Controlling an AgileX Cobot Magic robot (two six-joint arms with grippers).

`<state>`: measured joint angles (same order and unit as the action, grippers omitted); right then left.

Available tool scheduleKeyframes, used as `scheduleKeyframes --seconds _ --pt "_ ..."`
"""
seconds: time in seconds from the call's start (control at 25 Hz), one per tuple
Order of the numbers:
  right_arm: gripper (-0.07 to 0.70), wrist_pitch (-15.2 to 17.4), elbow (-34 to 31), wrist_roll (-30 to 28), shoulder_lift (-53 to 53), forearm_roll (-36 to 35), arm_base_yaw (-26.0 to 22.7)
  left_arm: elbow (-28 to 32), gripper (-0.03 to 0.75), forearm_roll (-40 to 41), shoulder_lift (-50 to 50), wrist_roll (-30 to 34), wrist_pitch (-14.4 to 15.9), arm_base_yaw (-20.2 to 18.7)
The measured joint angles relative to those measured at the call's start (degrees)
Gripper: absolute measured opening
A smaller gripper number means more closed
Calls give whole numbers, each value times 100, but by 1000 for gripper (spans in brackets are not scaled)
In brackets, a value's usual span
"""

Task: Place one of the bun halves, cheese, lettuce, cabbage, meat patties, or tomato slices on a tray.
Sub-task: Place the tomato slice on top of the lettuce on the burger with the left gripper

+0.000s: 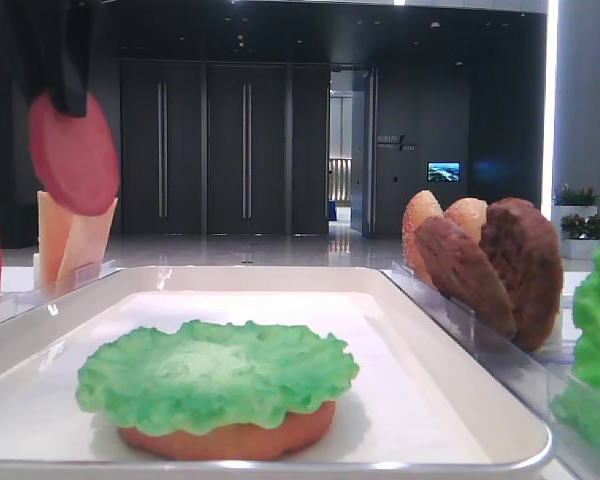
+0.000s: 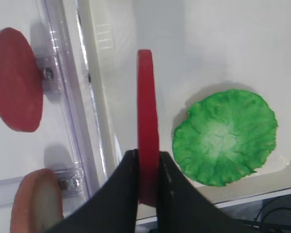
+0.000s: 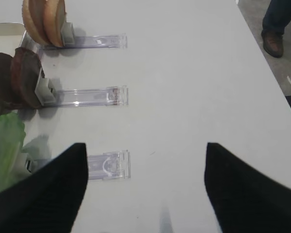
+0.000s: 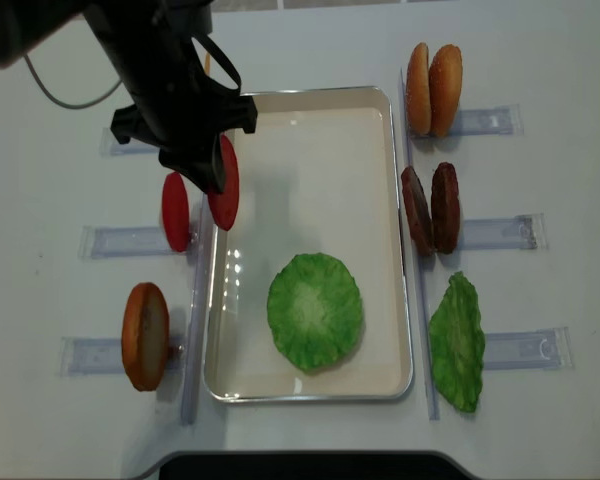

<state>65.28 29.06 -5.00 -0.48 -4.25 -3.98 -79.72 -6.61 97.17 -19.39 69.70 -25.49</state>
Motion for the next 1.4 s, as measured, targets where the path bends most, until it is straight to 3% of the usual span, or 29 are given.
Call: scheduleKeyframes --seconds 0.2,0.44,0.64,0.96,1.24,1.4 --pt "483 0 0 0 0 0 0 76 63 -198 -289 113 5 0" --pt "483 0 0 0 0 0 0 618 63 -336 -819 440 17 0" --pt "483 0 0 0 0 0 0 995 63 -997 -1287 913 -13 0" --pt "483 0 0 0 0 0 0 1579 63 -2430 -1527 1939 -391 0" --pt "483 0 0 0 0 0 0 2169 63 -3211 -1532 2850 -698 0" --pt "483 0 0 0 0 0 0 2562 63 -3667 -1532 3467 -1052 0"
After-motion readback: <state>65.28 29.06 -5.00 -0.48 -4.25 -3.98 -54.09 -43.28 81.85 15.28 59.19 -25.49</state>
